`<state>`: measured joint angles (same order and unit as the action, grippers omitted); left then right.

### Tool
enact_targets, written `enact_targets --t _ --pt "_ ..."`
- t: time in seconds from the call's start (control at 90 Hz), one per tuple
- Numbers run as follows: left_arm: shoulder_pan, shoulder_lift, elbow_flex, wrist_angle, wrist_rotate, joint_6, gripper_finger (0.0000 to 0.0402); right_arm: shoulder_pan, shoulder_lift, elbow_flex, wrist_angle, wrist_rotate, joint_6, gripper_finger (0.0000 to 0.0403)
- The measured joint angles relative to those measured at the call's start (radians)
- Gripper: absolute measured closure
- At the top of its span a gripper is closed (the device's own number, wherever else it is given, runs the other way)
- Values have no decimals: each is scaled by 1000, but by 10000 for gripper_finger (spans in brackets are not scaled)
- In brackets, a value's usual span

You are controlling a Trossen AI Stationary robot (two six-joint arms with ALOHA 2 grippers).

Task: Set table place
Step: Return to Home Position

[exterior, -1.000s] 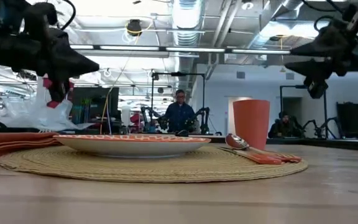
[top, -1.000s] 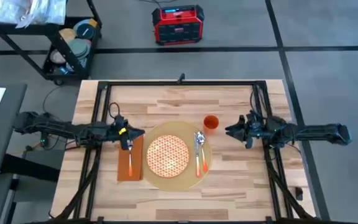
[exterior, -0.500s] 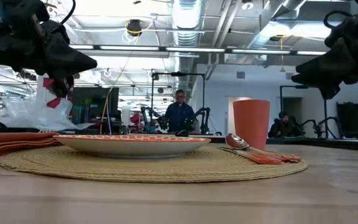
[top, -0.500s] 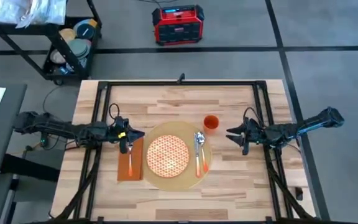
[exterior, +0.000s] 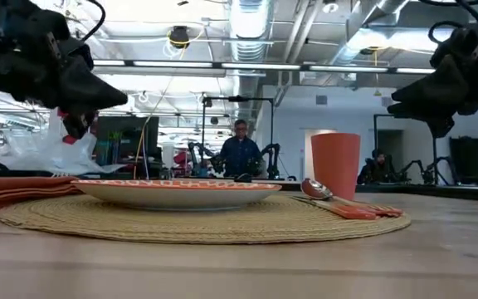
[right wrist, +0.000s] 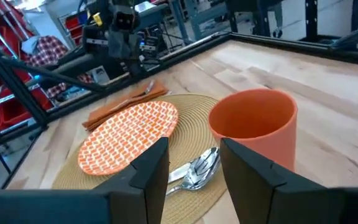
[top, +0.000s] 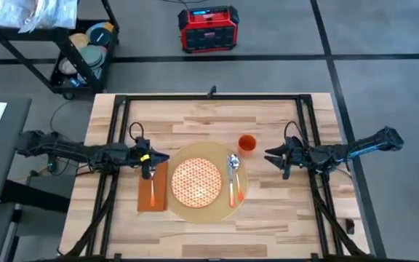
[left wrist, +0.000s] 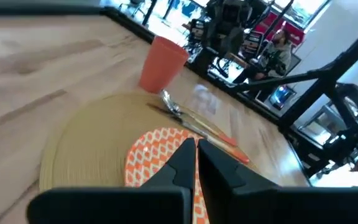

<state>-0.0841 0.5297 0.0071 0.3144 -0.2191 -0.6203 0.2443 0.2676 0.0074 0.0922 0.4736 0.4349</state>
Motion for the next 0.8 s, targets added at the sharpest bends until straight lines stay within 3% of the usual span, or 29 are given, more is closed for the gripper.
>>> enact_targets --t 0.411,0.8 --pt "0 0 0 -267 -1 -31 402 -5 0 -1 -9 -1 2 269" --pt "0 7 13 -270 1 -31 402 -5 0 -1 -10 -1 2 269"
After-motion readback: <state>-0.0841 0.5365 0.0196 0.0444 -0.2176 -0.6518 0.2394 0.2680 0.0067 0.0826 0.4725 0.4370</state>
